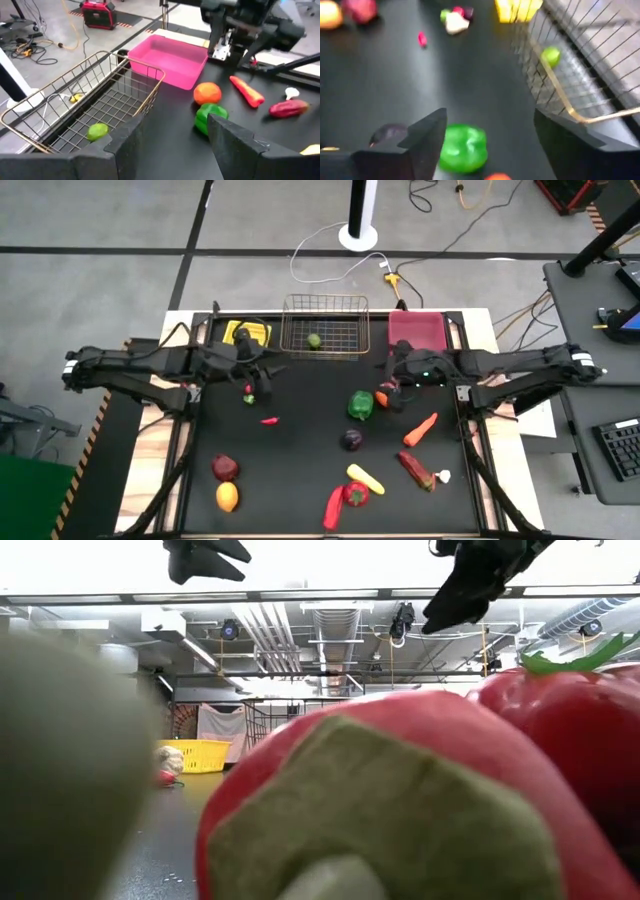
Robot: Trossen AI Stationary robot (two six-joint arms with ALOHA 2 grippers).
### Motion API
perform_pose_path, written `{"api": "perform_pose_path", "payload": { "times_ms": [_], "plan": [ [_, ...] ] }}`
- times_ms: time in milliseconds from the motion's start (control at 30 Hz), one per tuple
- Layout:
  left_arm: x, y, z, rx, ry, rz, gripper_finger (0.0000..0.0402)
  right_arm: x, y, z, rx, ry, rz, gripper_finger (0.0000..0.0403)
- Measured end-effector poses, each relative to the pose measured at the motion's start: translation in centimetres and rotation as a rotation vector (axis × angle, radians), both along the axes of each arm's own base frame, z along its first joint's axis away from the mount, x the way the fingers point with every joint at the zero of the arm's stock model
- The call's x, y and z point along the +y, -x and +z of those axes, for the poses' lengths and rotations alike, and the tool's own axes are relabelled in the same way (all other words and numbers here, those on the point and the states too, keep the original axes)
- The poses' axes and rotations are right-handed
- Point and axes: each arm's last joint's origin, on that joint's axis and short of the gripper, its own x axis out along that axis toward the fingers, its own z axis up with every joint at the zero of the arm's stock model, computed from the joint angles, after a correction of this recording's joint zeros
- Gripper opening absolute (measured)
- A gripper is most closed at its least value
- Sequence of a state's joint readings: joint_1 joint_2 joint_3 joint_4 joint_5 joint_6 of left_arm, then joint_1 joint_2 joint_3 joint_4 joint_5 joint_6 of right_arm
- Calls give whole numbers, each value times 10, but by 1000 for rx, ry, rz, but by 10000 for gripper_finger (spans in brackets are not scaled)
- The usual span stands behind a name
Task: Sort produce into baskets
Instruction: Put the large green bell pepper into the pink bin
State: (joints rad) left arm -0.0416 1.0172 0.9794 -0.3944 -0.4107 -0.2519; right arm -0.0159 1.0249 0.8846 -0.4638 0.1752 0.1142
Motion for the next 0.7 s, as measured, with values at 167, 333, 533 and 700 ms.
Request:
{"api": "perform_pose_path", "payload": {
  "times_ms": [167,333,533,700],
  "plan": [
    [0,-1,-1,1,2,-1,200,6,-16,-2,160,-33,-7,357],
    [-1,-3,-3,14,1,-1,200,18,-35,-11,288,-55,3,369],
    [-1,-5,-4,25,-8,-6,200,28,-56,-30,393,-55,15,370],
    [-1,-5,-5,36,-28,-15,200,29,-68,-48,461,-50,12,370]
  ]
}}
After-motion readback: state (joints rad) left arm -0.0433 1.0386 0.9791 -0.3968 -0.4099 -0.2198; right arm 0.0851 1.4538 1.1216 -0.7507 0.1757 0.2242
